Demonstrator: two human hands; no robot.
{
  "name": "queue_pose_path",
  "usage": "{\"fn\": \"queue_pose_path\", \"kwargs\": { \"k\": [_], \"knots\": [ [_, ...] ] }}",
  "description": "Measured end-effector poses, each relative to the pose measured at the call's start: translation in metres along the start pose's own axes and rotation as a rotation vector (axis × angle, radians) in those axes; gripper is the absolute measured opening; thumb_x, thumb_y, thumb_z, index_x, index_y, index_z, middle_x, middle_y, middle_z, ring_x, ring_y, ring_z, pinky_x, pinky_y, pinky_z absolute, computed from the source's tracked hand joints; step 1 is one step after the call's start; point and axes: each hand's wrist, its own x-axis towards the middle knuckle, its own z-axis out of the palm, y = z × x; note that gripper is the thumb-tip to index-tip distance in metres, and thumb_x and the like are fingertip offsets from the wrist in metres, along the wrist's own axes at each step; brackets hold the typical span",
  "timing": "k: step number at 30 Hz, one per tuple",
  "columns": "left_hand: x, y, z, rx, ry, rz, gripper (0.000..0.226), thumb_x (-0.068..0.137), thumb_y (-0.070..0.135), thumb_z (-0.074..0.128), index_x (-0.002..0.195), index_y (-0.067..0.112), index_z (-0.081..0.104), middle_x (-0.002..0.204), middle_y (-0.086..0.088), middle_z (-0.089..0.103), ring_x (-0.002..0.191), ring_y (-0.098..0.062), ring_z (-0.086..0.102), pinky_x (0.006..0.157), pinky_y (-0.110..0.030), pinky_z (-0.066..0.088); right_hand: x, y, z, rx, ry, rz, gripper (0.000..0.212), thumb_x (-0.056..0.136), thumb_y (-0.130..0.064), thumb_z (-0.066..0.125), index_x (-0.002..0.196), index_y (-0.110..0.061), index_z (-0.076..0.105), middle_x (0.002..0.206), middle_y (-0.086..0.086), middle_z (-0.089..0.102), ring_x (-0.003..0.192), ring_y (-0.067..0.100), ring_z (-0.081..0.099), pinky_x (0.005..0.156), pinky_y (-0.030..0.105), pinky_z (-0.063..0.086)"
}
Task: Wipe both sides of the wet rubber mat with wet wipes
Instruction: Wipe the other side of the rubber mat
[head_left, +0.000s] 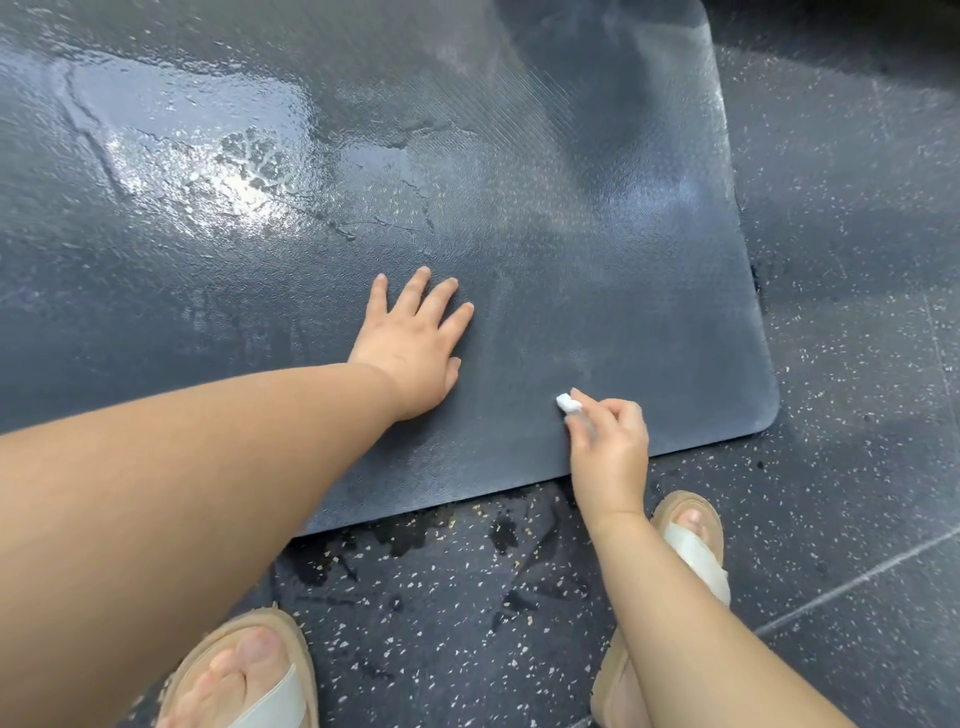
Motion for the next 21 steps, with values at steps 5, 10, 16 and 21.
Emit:
{"fn": "queue_pose_path", "kwargs": {
  "k": [5, 10, 16, 21],
  "knots": [
    [-0.001, -0.006, 0.001, 0.006, 0.017, 0.025, 0.060, 0.097, 0.047, 0.029, 0.150, 0.028, 0.008, 0.159, -0.001, 0.000, 0.145, -0.027, -0.007, 0.114, -0.055, -0.001, 0.022, -0.003, -0.011, 0.217, 0.170, 0.230, 0.017, 0.091, -0.013, 0.056, 0.097, -0.009, 0.072, 0.103, 0.012, 0.057, 0.076, -0.015, 0.052, 0.069, -0.004, 0.033],
    [-0.004, -0.012, 0.008, 0.054, 0.074, 0.005, 0.064, 0.095, 0.055, 0.025, 0.150, 0.029, 0.009, 0.158, -0.002, 0.002, 0.145, -0.027, -0.009, 0.112, -0.058, -0.006, 0.028, -0.029, 0.005, 0.190, 0.170, 0.354, 0.020, 0.091, -0.016, 0.054, 0.100, -0.016, 0.072, 0.106, 0.012, 0.059, 0.079, -0.001, 0.060, 0.077, 0.008, 0.040],
    [0.000, -0.022, 0.007, 0.031, 0.116, 0.013, 0.058, 0.095, 0.050, 0.027, 0.149, 0.033, 0.015, 0.158, 0.001, 0.009, 0.145, -0.025, -0.003, 0.113, -0.056, -0.004, -0.024, -0.082, 0.048, 0.116, -0.242, -0.173, 0.020, 0.087, -0.011, 0.061, 0.098, -0.022, 0.074, 0.093, 0.004, 0.061, 0.082, 0.013, 0.057, 0.076, 0.009, 0.036],
    [0.000, -0.027, 0.007, 0.027, 0.128, -0.005, 0.057, 0.096, 0.048, 0.024, 0.149, 0.032, 0.016, 0.158, -0.001, 0.009, 0.145, -0.025, -0.003, 0.114, -0.054, -0.003, 0.043, -0.060, 0.004, 0.367, 0.070, 0.104, 0.005, 0.083, -0.024, 0.067, 0.083, -0.023, 0.062, 0.075, 0.006, 0.067, 0.067, 0.020, 0.063, 0.071, 0.027, 0.050]
  ]
}}
